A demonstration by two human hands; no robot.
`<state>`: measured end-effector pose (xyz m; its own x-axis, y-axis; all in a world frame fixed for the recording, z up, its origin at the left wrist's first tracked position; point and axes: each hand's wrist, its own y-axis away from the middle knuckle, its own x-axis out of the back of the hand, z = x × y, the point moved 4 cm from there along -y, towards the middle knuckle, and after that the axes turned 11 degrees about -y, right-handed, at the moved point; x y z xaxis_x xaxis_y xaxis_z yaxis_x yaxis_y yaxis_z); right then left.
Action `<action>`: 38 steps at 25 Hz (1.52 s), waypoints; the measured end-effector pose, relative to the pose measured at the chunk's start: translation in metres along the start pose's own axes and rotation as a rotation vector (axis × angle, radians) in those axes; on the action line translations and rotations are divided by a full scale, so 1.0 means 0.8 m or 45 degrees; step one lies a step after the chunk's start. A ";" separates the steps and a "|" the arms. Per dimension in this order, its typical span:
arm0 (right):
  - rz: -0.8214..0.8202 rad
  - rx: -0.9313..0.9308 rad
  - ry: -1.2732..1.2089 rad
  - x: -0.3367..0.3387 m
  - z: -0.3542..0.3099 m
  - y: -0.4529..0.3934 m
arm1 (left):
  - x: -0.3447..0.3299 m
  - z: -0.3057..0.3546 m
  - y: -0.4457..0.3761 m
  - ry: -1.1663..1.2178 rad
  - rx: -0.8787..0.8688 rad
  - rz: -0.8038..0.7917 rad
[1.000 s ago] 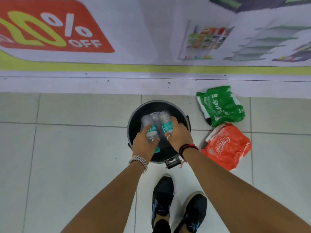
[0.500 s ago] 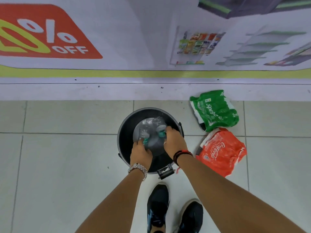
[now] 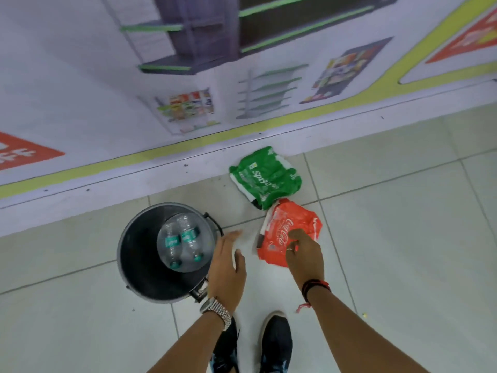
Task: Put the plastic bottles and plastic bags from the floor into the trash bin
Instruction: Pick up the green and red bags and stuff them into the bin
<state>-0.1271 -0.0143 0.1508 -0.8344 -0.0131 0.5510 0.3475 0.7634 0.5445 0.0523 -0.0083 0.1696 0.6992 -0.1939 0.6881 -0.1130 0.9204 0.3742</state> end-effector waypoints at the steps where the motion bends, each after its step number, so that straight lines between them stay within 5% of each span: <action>1: 0.046 -0.058 -0.016 0.019 0.021 -0.009 | -0.022 0.013 -0.007 -0.007 -0.046 -0.050; 5: 0.172 -0.258 -0.139 0.054 0.111 -0.056 | -0.112 0.016 -0.052 -0.053 0.025 -0.242; 13: 0.173 -0.595 -0.395 0.026 0.247 -0.172 | -0.235 -0.037 -0.169 0.036 0.539 -0.103; 18: 0.091 -0.631 -0.632 -0.020 0.296 -0.206 | -0.283 -0.096 -0.235 0.738 1.166 -0.204; 22: 0.153 -0.627 -0.618 -0.032 0.305 -0.211 | -0.286 -0.099 -0.255 0.663 1.027 -0.302; 29: 0.333 -0.592 -0.651 0.032 0.243 -0.143 | -0.219 -0.040 -0.203 0.684 0.837 -0.136; 38: 0.507 -0.420 -0.609 0.121 0.097 -0.019 | 0.008 0.005 -0.126 0.687 0.592 -0.061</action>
<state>-0.2465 0.0234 0.1468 -0.6873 0.5699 0.4504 0.7138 0.4148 0.5643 0.0652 -0.1036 0.1389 0.9491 0.0753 0.3058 -0.2789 0.6517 0.7053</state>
